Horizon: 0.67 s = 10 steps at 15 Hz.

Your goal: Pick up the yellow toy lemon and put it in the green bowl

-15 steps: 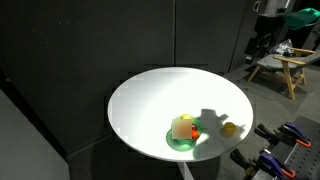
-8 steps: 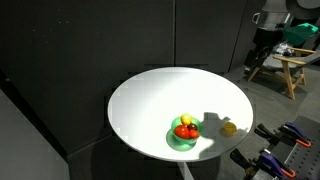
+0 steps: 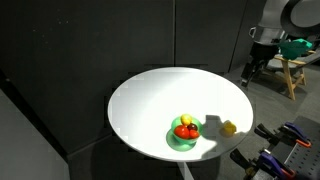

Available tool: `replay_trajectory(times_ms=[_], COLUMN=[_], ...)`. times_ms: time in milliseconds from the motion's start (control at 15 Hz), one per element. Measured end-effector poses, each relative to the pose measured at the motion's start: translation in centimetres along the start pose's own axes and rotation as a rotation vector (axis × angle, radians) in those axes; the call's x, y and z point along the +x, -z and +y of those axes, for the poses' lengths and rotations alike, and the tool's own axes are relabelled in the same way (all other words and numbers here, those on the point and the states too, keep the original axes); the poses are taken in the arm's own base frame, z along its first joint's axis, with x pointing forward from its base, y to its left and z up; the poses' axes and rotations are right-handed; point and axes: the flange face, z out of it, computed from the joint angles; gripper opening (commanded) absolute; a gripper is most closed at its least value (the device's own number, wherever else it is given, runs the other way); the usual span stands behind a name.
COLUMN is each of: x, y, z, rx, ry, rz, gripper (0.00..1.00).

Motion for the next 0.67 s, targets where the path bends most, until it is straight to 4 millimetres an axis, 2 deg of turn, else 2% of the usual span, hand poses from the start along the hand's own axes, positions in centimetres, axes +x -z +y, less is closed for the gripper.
replay_trajectory(times_ms=[333,667], x=[0.2,0.2], y=[-2.6,-3.0], z=[-0.3,-0.4], rx=[-0.007,-0.01], ry=[0.014,0.019], rz=[-0.025,-0.029], gripper=[1.0,1.0])
